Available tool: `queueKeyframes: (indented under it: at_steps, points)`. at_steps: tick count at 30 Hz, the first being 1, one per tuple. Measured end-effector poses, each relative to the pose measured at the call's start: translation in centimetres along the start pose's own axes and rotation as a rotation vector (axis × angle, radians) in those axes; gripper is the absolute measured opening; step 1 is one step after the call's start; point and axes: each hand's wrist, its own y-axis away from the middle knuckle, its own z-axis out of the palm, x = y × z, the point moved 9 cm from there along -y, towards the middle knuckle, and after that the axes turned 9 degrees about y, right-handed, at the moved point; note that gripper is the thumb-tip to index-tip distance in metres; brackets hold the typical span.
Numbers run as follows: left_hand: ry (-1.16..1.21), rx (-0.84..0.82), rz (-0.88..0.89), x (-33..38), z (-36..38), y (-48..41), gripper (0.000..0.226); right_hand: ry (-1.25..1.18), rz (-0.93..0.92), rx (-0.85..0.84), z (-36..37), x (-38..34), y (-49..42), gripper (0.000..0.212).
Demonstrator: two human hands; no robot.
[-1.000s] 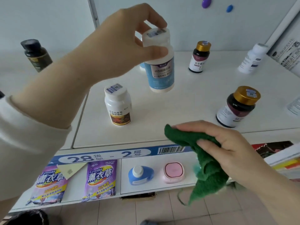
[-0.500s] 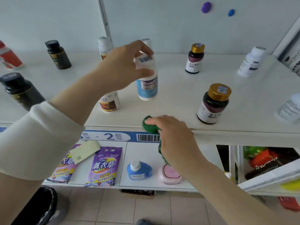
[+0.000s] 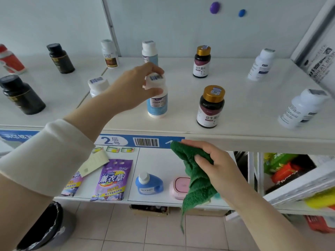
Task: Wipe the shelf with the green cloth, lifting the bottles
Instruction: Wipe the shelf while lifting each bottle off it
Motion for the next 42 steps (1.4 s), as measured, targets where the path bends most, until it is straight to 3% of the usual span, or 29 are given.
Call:
queueKeyframes:
  at_steps: [3,5,8,16,18,20,22,25,30,33,35,37,39,42]
  points:
    - [-0.079,0.069,0.083,1.4,-0.3,0.6,0.055,-0.280,0.088,0.076,-3.1,0.1,1.9,0.050]
    - [-0.053,0.146,0.234,4.5,-0.2,1.7,0.063,-0.417,0.121,0.200,-5.9,0.3,2.6,0.046]
    - [0.008,0.058,0.391,8.6,3.0,2.5,0.063,-0.486,0.097,0.329,-9.8,0.1,2.1,0.040]
    - [0.216,-0.078,0.146,8.1,8.6,-1.1,0.048,-0.749,0.161,0.338,-14.9,1.6,-4.6,0.038]
    - [0.225,-0.056,0.108,7.6,8.3,-1.4,0.045,-0.523,0.191,0.419,-15.8,2.6,-6.5,0.037]
    - [0.205,0.004,0.070,7.3,7.2,-1.6,0.042,0.056,0.197,0.478,-16.5,2.7,-8.3,0.037]
    - [0.182,0.074,0.044,7.1,5.5,-1.6,0.039,0.459,0.192,0.359,-14.8,3.1,-9.9,0.046]
    - [0.191,0.152,0.047,7.4,3.1,-1.1,0.041,0.685,0.161,0.205,-12.3,3.8,-11.1,0.055]
    - [0.281,0.220,0.047,7.5,0.9,-0.7,0.044,0.767,0.080,0.258,-12.3,2.6,-17.5,0.043]
    - [0.281,0.223,0.051,7.5,0.3,-1.1,0.047,0.645,-0.054,0.059,-8.0,0.9,-17.6,0.037]
    - [0.281,0.217,0.062,7.4,0.1,-1.4,0.043,0.610,-0.243,-0.095,-4.6,-0.8,-13.1,0.034]
    - [0.275,0.200,0.073,7.4,0.2,-1.6,0.038,0.542,-0.364,-0.145,-3.7,-1.7,-8.7,0.037]
    - [0.293,0.171,0.080,7.3,0.6,-1.7,0.038,0.582,-0.296,-0.131,-5.7,-0.2,-9.1,0.039]
    - [0.282,0.113,0.091,7.7,1.9,-1.5,0.049,0.705,0.037,0.113,-12.3,3.0,-14.4,0.041]
